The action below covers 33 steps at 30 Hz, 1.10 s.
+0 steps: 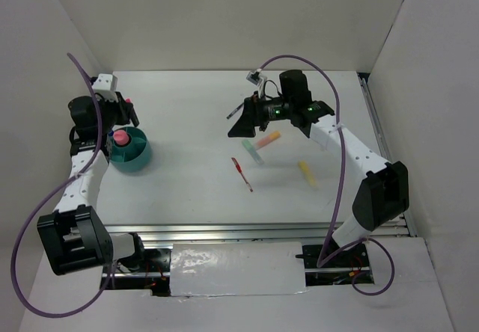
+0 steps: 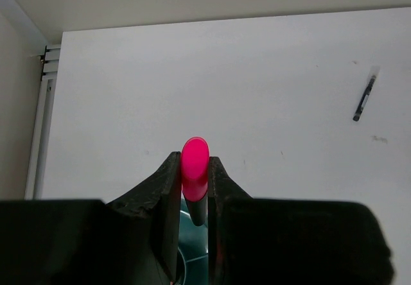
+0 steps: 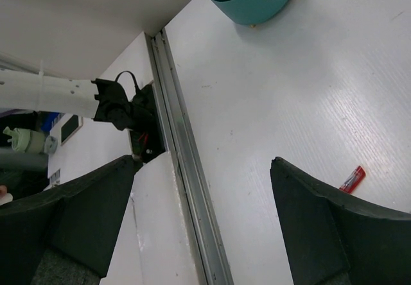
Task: Sort the stationery into containers
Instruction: Place the pen in the storage box.
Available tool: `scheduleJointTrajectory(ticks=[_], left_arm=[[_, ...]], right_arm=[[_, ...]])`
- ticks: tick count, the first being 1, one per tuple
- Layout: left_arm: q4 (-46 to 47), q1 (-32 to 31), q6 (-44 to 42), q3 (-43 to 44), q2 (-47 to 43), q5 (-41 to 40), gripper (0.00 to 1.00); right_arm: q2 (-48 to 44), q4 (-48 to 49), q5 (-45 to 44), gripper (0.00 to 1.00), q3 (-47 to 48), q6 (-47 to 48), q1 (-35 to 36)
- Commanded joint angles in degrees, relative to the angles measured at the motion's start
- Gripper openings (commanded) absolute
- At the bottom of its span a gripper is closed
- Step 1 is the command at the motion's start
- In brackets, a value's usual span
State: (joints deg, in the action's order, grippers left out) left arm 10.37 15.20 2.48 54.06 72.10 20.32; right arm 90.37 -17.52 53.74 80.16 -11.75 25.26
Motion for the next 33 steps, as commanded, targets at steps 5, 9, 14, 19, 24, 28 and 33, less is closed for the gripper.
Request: scheduleJointTrajectory(ticks=[5,9,14,19,24,28,33], left_arm=[[5.8,0.2,-4.6,-0.5,3.3,-0.9,0.00],[5.4,0.3,-5.7,-1.5,4.2,-1.1,0.00],[4.4,0.3,-5.3,-2.3,4.7,-2.0,0.00],[4.7,0.6,-4.9,-2.8,5.5,-2.3,0.09],[3.5,0.5,-4.6,-1.9,6.2,-2.5,0.27],[3.0,0.7,-4.5,-1.8,6.0,-2.5,0.42],[2.3,0.9,-4.9,-1.7,4.4,-1.6,0.62]], right_arm=[[0.1,2.1,0.7,0.93,-0.3,0.0,-0.9],[0.4,2.3,0.9,0.93,-0.4,-0.2,-1.3],[1.1,2.2,0.9,0.93,0.0,-0.1,-1.4],[1.7,1.9,-0.8,0.93,0.3,0.4,-1.7],[2.5,0.3,-6.3,0.93,1.5,1.3,-2.5],[3.4,-1.5,-9.8,0.93,3.2,2.9,-3.7],[4.8,-4.3,-13.9,0.94,5.6,5.0,-5.1]])
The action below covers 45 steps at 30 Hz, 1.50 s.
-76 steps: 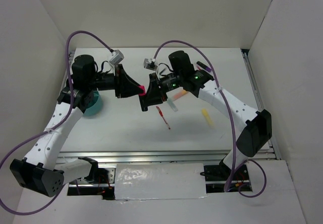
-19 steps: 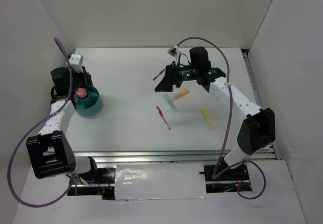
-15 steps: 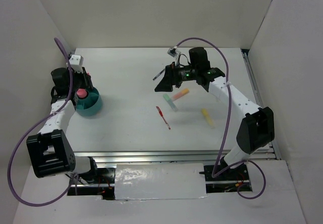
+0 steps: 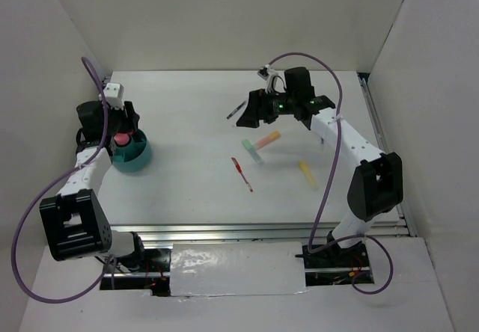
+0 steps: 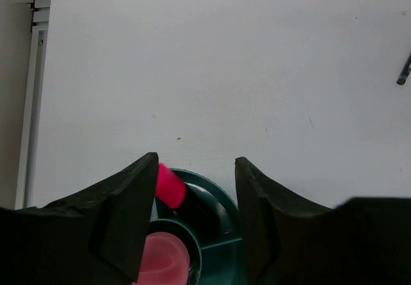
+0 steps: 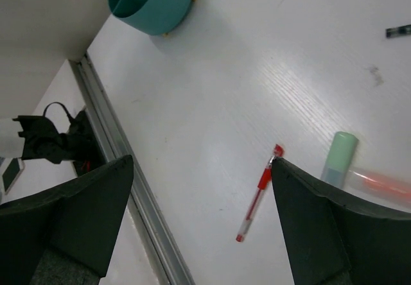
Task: Sort the stationery into containers
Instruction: Place the pen in the storage box, then move the pen to the center of the board.
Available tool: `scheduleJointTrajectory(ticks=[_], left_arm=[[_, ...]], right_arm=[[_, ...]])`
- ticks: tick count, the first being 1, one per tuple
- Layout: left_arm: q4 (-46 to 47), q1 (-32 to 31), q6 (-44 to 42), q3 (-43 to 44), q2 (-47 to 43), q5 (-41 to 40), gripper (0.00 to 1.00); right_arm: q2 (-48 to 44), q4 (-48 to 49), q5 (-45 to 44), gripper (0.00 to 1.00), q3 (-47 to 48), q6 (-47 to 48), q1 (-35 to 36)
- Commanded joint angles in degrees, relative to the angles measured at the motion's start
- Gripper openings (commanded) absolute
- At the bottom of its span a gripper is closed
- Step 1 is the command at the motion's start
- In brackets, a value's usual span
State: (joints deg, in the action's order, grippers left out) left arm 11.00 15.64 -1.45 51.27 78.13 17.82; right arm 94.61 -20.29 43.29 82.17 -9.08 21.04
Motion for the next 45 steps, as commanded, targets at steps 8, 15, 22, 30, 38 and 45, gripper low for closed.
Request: scheduleJointTrajectory(ticks=[8,15,22,30,38,45], left_arm=[[-1.1,-0.7,-0.6,3.4,-6.7,6.7,0.68],[-9.5,-7.6,-4.6,8.7,-9.4,10.7,0.77],[-10.8,-11.3,-0.5,10.2,-9.6,12.1,0.81],[-13.3,-12.2,3.5,11.4,-6.9,12.3,0.81],[-13.0,-12.2,4.7,11.4,-6.2,12.4,0.81],[-13.6,-12.3,4.1,11.2,-6.0,12.2,0.81]], right_arm=[[5.0,-9.3,-8.1,0.91,14.1,10.6,-7.2],[18.1,-19.8,-22.0,0.87,30.2,23.4,-13.0],[33.4,-17.2,-36.1,0.81,39.9,22.7,-19.2],[43.8,-11.8,-39.2,0.75,47.3,25.3,-22.4],[46.4,-6.8,-41.1,0.67,46.7,28.8,-22.4],[47.4,-4.7,-41.6,0.60,45.4,30.1,-22.5]])
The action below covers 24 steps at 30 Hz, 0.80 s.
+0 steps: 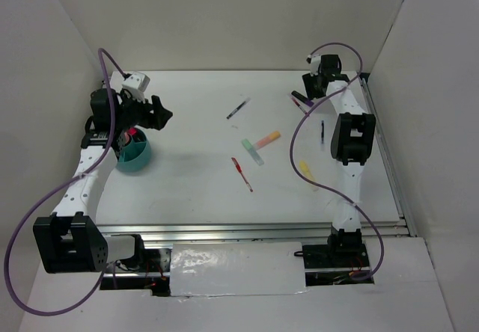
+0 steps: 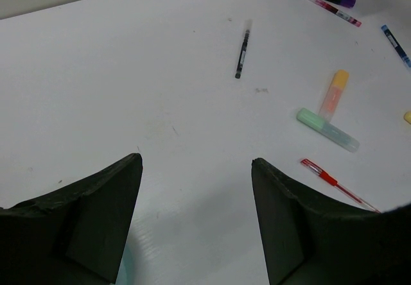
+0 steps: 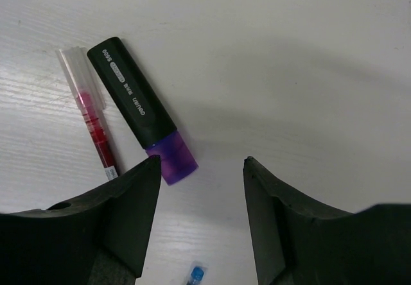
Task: Sort the stationery into containers
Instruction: Move the pen to the center of the board.
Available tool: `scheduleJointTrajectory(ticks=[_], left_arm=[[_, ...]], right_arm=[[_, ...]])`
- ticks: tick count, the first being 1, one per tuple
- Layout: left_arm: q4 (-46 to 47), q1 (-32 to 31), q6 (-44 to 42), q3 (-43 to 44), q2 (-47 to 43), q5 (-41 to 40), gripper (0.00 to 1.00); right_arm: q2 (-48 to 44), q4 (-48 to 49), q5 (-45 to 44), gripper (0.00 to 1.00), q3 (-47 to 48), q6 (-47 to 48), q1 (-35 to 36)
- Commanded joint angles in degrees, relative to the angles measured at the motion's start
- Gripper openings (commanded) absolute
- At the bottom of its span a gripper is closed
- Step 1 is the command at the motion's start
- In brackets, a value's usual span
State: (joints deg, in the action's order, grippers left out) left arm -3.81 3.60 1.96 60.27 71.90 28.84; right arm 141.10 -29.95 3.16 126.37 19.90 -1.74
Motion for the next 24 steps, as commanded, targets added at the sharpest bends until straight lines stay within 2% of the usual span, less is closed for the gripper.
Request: scheduleJointTrajectory(ticks=[1,6,11,16,20,24], left_arm=[[1.3,-0.2,0.7,2.1,0.3,1.1,0.81],[1.4,-0.2,0.5,2.4,0.9,1.0,0.81],[1.4,-0.1,0.4,2.3,1.3,1.0,0.81],[0.9,-0.2,0.5,2.9,1.8,0.7,0.81],[0.0,-0.2,0.1,3.4,1.8,0.3,0.80],[-0.7,-0.2,0.2,3.5,1.7,0.4,0.80]], right_arm=[[0.8,6.1,-1.7,0.60,0.8,0.7,0.0],[1.7,7.1,-0.5,0.66,2.3,0.6,0.1],[2.1,10.2,-1.0,0.66,1.8,0.9,0.4],[4.7,14.5,-9.2,0.64,2.0,6.8,3.7],[8.8,14.5,-14.7,0.63,6.9,12.8,5.4],[11.3,15.9,-17.6,0.63,6.3,19.7,6.4]])
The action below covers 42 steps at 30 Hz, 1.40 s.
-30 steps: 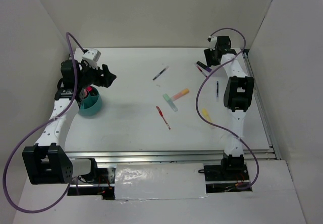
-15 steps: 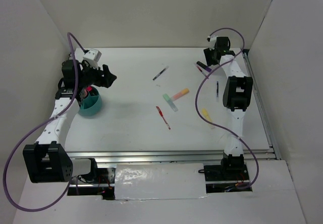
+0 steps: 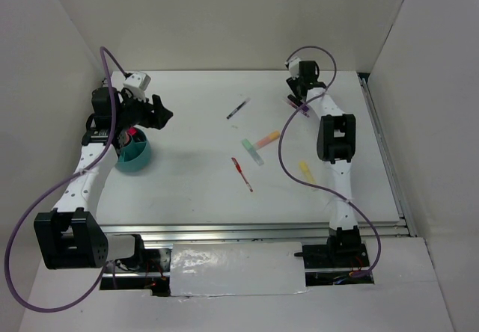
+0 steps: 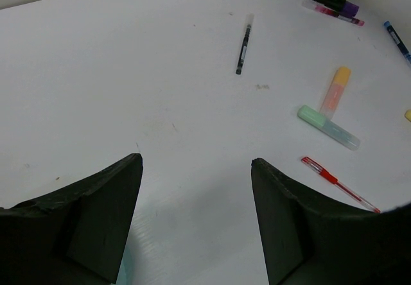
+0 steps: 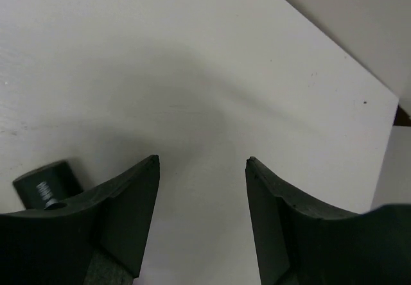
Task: Sort the stationery into containers
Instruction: Move the pen to the center of the board.
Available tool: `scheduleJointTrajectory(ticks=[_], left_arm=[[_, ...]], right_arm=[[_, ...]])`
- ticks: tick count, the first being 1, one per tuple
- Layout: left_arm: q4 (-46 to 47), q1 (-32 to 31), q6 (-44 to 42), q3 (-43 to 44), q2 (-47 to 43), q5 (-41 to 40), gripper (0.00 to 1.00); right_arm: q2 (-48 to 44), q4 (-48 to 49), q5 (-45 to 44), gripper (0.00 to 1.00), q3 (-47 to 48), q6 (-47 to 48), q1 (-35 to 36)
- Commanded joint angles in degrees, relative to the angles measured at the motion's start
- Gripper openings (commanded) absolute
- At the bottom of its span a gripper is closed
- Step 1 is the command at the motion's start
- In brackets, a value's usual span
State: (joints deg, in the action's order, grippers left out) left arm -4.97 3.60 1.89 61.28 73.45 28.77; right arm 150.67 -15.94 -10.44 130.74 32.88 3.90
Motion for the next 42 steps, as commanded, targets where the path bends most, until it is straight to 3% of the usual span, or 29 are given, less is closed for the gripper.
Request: scheduleJointTrajectory(ticks=[1,10,21,27,34,42], left_arm=[[0.5,-0.2,0.4,2.4,0.1,0.5,0.80],[0.1,-0.2,-0.2,1.9,-0.2,0.7,0.80],[-0.7,-0.1,0.4,1.0,-2.3,1.0,0.80],[-1.6,-0.1,0.0,-0.5,-4.4,0.7,0.80],[-1.4,-0.1,0.4,-0.8,-4.8,0.8,0.80],[-1.8,0.1,0.1,-0.9,-5.1,0.8,0.80]], right_arm=[[1.9,1.9,-3.9,0.63,1.8,8.7,0.8],[-3.2,-4.0,4.5,0.60,-5.4,13.5,1.0],[-11.9,-11.6,13.2,0.57,-13.7,8.9,5.9],[-17.9,-7.4,11.8,0.56,-21.0,5.3,7.1],[-19.2,-13.5,18.5,0.56,-12.6,-2.6,4.9],[-18.0,-17.7,18.7,0.56,-12.5,-1.2,4.5]])
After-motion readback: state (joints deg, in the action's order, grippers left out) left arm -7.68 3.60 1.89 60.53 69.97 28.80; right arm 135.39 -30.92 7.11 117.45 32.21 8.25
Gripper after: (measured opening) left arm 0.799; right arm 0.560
